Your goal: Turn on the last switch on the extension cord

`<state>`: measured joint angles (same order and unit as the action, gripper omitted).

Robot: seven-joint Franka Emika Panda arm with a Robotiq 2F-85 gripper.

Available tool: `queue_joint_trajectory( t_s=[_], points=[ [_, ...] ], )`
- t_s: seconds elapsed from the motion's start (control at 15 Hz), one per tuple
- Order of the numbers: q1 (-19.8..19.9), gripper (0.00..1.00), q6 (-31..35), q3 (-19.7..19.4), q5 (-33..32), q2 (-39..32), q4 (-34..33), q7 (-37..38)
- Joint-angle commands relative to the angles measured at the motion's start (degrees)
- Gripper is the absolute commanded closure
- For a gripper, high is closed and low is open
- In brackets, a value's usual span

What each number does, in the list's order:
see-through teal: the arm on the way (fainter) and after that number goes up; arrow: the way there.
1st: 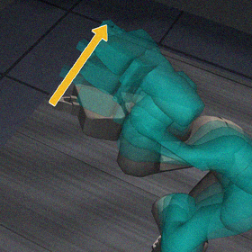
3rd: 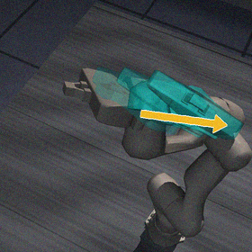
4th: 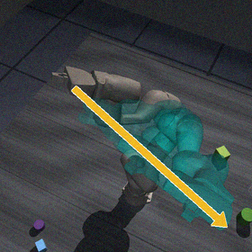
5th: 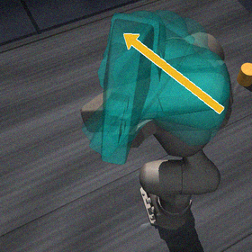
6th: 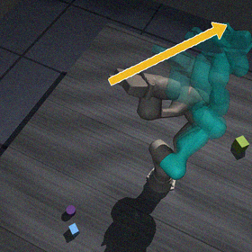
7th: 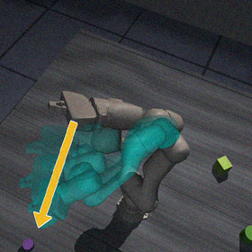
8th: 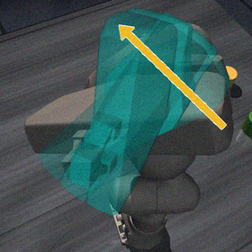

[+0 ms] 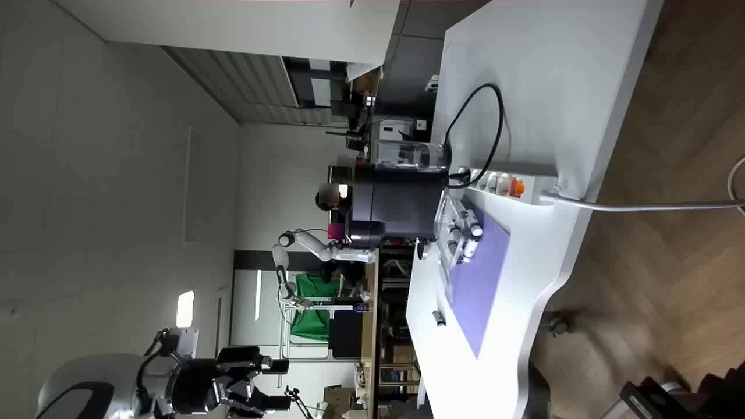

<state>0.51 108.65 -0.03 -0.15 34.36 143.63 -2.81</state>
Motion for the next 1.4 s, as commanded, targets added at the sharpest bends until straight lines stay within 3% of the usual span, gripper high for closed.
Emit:
queue_joint_trajectory(
  t_s=[0.0, 0.6, 0.73, 1.2, 1.27, 1.33],
  points=[
    [-0.3, 0.0, -0.13, -0.24, -0.15, -0.03, -0.11, 0.15],
    [-0.31, 0.0, -0.13, -0.25, -0.15, -0.04, -0.11, 0.11],
    [-0.16, 0.0, 3.27, -0.07, -1.64, 0.22, 0.49, -0.87],
    [3.59, 0.0, 15.23, -8.5, -7.16, -5.26, 0.2, -13.0],
    [4.24, 0.25, 16.42, -9.76, -7.31, -7.09, -0.59, -14.3],
    [4.83, 0.26, 17.08, -10.86, -7.69, -9.25, -1.8, -15.64]
  ],
)
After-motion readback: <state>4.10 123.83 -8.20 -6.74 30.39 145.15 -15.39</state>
